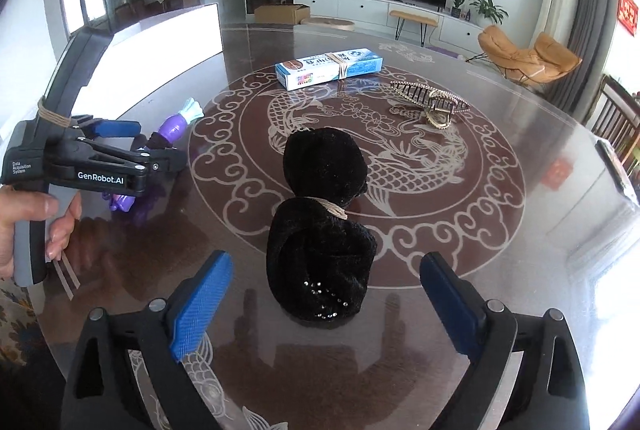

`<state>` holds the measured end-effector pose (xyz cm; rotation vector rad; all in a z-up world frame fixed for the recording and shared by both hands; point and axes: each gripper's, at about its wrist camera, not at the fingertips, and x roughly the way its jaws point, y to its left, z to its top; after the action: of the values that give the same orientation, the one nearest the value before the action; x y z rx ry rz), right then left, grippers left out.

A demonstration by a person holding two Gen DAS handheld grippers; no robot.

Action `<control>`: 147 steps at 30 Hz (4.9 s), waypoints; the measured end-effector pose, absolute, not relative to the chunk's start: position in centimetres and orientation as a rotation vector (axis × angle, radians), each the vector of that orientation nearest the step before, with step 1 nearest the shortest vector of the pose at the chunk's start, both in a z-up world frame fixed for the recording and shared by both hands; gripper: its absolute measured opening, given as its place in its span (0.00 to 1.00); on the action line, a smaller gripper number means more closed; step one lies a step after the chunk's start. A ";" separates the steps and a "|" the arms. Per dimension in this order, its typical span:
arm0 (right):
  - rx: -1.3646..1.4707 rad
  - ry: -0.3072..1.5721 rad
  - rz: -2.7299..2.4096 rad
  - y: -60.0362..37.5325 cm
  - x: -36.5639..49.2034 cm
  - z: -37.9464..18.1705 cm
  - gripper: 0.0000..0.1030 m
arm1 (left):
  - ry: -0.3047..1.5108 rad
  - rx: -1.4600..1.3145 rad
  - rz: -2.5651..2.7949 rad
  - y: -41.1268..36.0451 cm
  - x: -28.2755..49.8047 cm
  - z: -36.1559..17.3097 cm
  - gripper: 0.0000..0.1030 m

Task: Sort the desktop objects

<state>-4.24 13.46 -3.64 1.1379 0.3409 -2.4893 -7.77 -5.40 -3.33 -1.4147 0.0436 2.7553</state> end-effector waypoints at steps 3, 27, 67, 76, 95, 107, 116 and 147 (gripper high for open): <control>1.203 0.320 -2.460 13.5 -6.1 -4.5 0.92 | 0.044 -1.415 2.755 -5.4 -7.8 -3.3 1.00; 1.268 0.270 -2.462 13.8 -7.0 -5.3 1.00 | 0.052 -1.412 2.747 -5.5 -7.5 -3.3 1.00; 1.259 0.396 -2.276 8.1 -5.4 3.2 0.36 | -0.342 -1.023 2.749 -11.2 2.6 6.3 0.42; 1.049 0.308 -2.155 -3.4 -4.1 8.6 0.36 | -0.465 -0.925 2.955 -22.2 5.6 12.0 0.42; 0.930 0.339 -1.846 -23.8 1.6 5.4 0.79 | -0.743 -1.374 3.217 -36.8 8.9 4.3 0.78; 0.902 0.350 -2.333 -4.9 -3.1 1.5 0.99 | -0.392 -1.040 3.035 -21.2 6.6 9.5 0.85; 1.272 0.335 -2.578 14.2 -6.5 -3.3 0.99 | -0.174 -1.238 2.722 -7.4 0.9 2.5 0.93; 1.354 0.154 -2.632 19.3 -6.0 -4.4 1.00 | 0.107 -1.378 2.689 0.1 -6.2 -3.8 1.00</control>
<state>-6.05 19.35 -4.41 1.3536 0.1541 -2.6319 -6.19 0.07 -3.79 -1.3775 0.1066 2.6890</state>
